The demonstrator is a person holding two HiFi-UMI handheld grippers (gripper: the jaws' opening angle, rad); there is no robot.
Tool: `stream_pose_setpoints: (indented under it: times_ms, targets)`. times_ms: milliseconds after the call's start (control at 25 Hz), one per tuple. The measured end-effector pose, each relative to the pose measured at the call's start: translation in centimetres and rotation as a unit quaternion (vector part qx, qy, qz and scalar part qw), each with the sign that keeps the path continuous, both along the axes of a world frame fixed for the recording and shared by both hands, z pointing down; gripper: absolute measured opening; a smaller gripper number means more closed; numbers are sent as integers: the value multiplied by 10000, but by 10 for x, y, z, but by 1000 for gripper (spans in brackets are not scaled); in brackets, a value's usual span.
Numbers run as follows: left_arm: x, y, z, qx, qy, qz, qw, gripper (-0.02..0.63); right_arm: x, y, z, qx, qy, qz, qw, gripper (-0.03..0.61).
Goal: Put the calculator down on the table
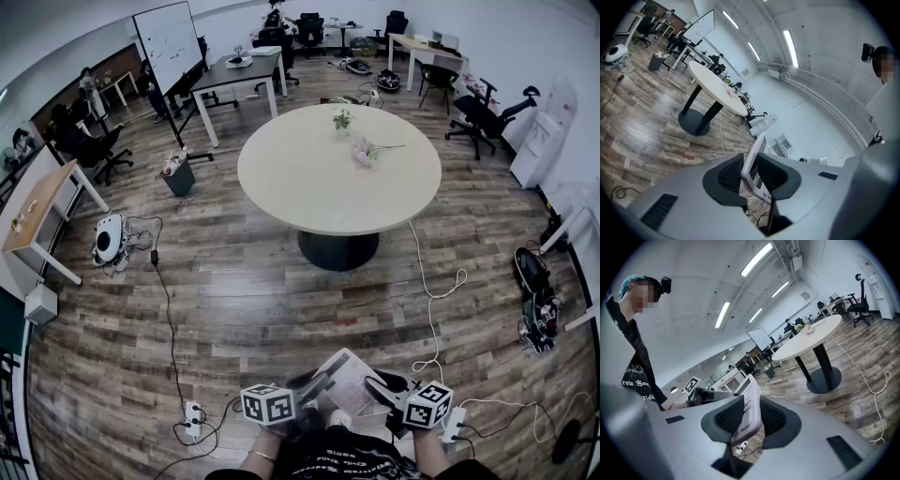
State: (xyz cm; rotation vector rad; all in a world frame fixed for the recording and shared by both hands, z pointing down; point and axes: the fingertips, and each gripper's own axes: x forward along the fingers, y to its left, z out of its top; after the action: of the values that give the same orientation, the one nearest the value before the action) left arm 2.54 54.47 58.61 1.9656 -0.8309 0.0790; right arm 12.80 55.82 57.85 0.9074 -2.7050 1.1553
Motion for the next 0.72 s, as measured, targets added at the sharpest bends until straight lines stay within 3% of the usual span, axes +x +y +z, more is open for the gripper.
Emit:
stream_pose_setpoints:
  times_ms: [520,720]
  targets:
    - [-33,-43,-1,65,-82,267,9996,103,-36,-38,1,73,124,5,9999,118]
    - [-51,-66,4,98,-166,445,9988,101,-53,-58,7,105,130,284,9995,120]
